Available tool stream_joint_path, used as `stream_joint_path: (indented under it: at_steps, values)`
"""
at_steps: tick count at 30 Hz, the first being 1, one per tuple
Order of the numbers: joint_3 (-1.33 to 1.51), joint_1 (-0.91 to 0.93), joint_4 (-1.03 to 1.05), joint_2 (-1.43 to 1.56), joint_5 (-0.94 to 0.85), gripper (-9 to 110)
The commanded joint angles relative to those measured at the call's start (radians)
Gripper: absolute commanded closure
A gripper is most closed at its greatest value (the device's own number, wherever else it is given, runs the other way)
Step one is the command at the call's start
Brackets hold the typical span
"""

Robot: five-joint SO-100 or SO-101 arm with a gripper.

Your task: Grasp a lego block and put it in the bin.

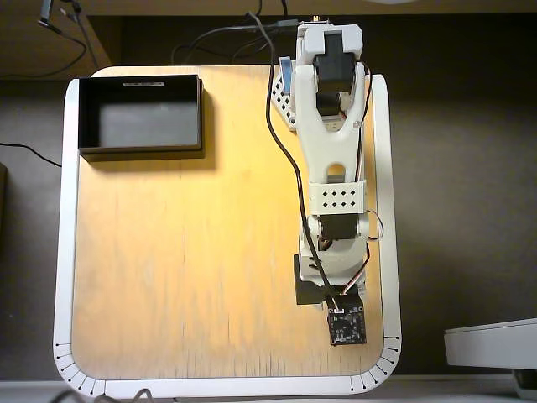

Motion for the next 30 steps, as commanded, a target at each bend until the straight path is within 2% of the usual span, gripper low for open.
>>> stream_joint_path:
  at_steps: [1, 7, 25, 30]
  values:
    - [-0.141, -0.009, -0.063, -0.005, -0.012, 80]
    - [-0.21, -0.028, -0.074, -0.081, -0.083, 80]
    - [-0.23, -0.035, -0.074, -0.163, -0.103, 81]
    - [-0.229, -0.035, -0.074, -0.166, -0.11, 88]
